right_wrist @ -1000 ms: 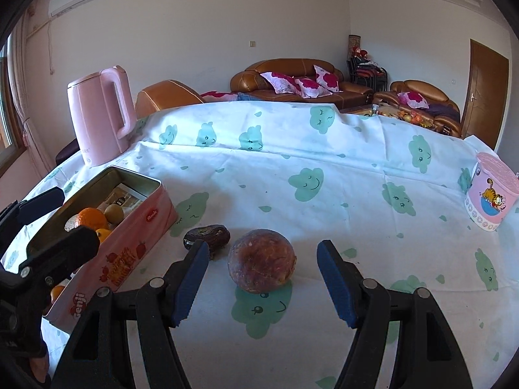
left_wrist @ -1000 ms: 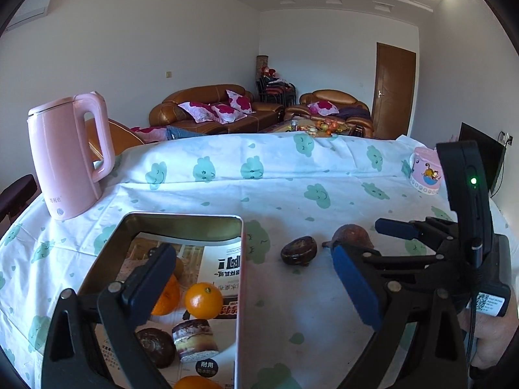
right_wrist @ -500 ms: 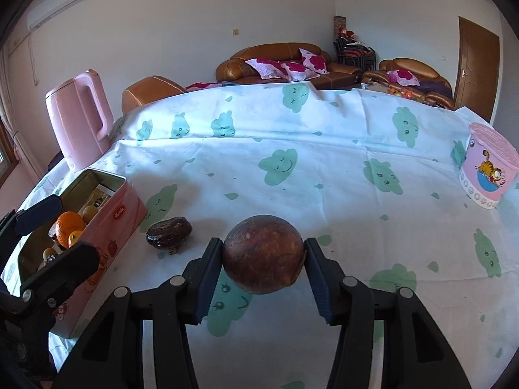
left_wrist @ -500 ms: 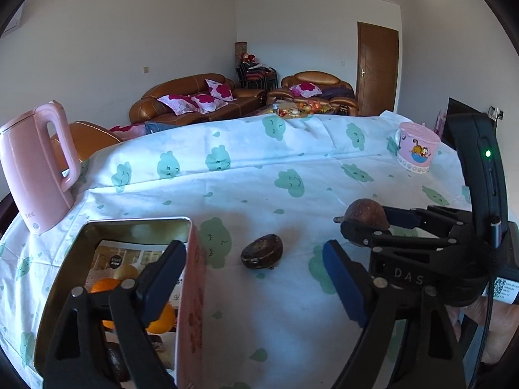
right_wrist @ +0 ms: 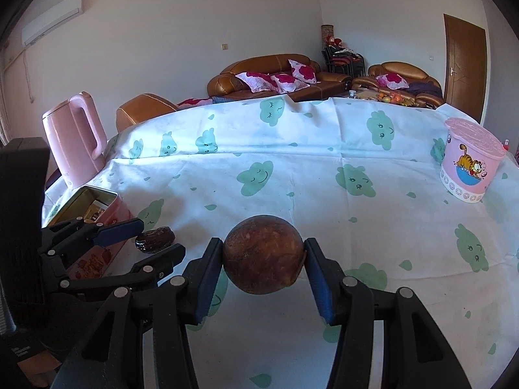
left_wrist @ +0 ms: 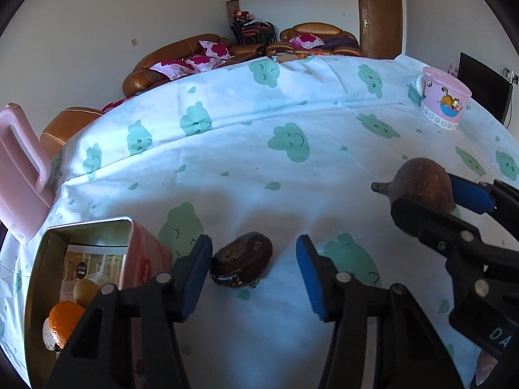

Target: Organize fruits

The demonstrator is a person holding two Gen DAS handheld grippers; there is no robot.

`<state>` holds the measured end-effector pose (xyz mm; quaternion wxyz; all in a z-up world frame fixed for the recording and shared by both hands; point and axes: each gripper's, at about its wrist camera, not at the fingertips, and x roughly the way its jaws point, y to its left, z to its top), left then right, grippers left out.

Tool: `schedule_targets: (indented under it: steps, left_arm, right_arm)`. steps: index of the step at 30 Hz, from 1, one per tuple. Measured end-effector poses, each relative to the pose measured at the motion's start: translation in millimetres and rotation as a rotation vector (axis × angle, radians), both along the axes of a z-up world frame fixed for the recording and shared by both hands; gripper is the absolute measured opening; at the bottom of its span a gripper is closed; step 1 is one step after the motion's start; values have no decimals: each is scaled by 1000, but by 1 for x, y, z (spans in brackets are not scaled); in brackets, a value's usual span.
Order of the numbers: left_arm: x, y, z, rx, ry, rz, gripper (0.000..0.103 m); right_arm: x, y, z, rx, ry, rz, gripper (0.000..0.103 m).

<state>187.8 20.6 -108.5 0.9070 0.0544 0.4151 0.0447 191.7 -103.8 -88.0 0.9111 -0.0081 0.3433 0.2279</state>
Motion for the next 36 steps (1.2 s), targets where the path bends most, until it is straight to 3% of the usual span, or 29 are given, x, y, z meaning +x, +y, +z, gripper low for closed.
schedule_targets:
  steps: [3,7,8,10,27,30,36]
  left_arm:
    - [6,8,-3,-18,16,14,42]
    - [2,10,0,-41,-10,8,40]
    - [0,9,2,-40,-27,4,31]
    - [-5,8,7,-43,-57,-1,23]
    - [-26,15,18,-144,-137,-46,20]
    - [-30,18,20,-160,-157,-49,10]
    - [-34,19,21,-174,-171,-54,9]
  right_arm:
    - [1,-2,-1,8,11,1,53]
    - [2,-3,-1,21,15,-1,53]
    - [1,-3,0,21,13,-1,53]
    - [0,-3,0,22,7,2,53]
    - [-11,-5,9,41,-61,17,53]
    - [-12,-6,10,50,-68,16,53]
    - [-15,-10,12,72,-89,20,53]
